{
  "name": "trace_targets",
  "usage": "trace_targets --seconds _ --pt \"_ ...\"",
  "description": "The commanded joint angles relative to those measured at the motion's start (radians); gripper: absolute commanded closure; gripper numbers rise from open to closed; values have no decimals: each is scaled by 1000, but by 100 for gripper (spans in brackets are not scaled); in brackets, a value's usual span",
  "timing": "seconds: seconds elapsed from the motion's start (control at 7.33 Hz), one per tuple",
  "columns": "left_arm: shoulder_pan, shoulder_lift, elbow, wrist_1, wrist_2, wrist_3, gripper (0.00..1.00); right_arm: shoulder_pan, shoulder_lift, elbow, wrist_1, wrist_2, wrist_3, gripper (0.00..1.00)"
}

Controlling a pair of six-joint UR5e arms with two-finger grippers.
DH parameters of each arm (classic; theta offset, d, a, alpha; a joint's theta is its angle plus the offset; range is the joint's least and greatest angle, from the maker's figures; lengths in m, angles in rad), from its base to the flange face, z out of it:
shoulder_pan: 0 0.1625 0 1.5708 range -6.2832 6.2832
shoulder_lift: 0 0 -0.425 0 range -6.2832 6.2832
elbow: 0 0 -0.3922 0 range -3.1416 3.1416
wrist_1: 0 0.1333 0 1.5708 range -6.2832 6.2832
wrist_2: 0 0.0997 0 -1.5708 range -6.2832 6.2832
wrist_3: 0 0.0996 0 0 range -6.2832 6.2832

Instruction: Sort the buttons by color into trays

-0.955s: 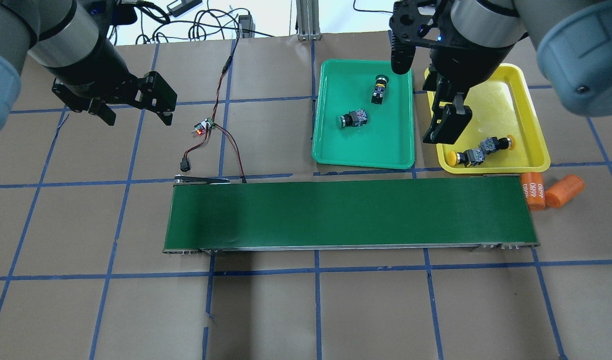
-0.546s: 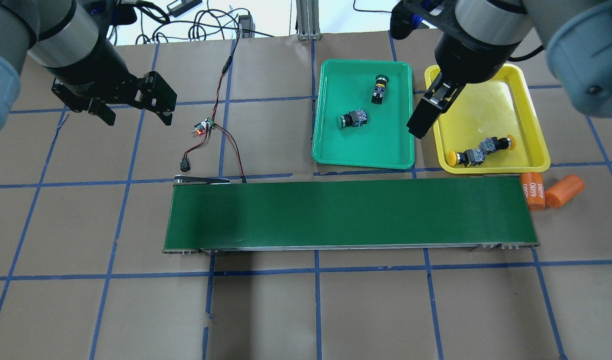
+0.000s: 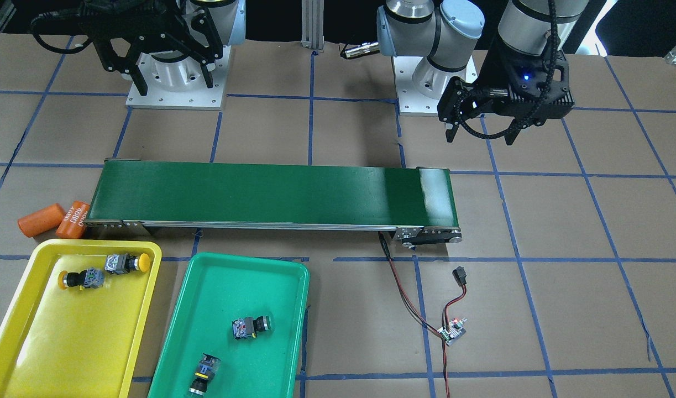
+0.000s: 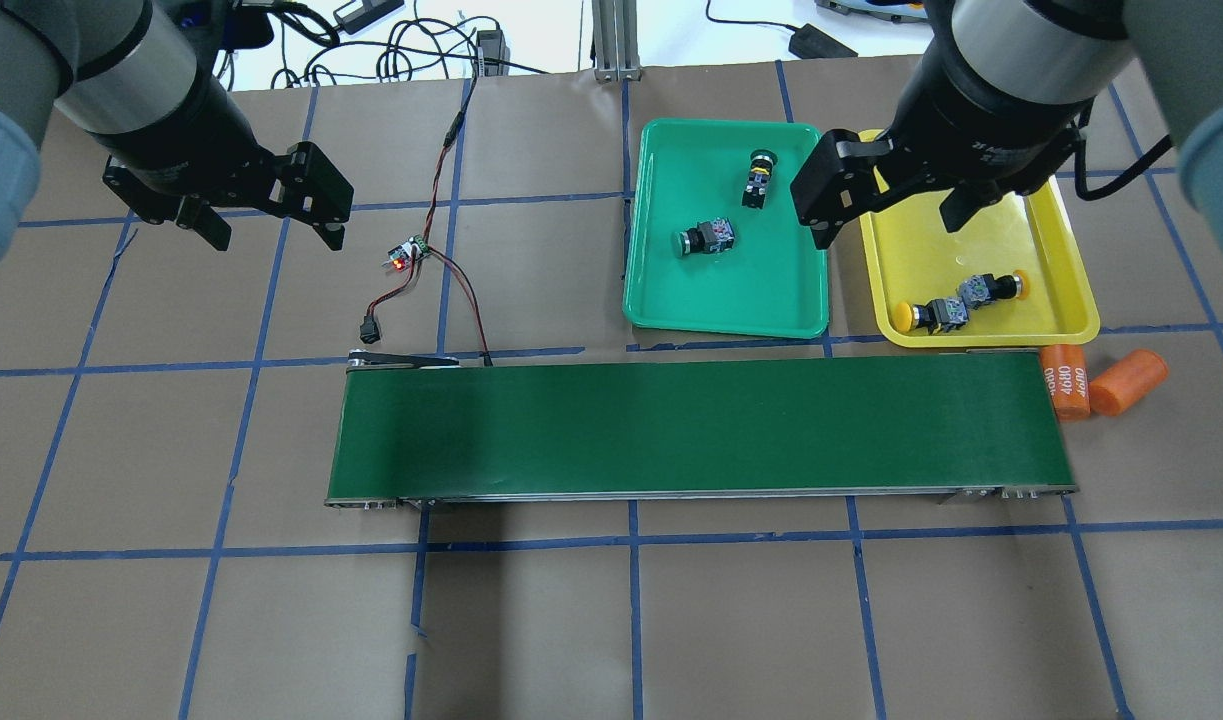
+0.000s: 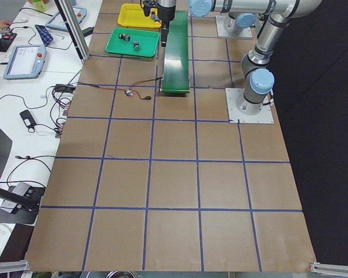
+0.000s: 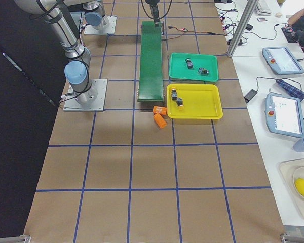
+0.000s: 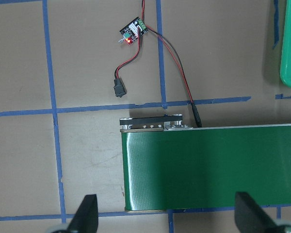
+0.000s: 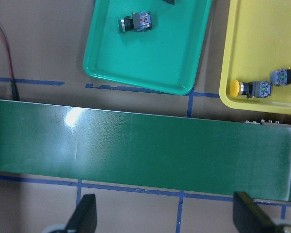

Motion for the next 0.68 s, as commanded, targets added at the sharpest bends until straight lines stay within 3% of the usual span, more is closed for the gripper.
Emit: trace_targets --seconds 0.0,0.55 --pt "0 0 1 0 0 -2 0 -1 -2 8 8 -27 125 0" --pt "0 0 -1 0 1 0 0 -1 -2 11 -3 -46 123 0"
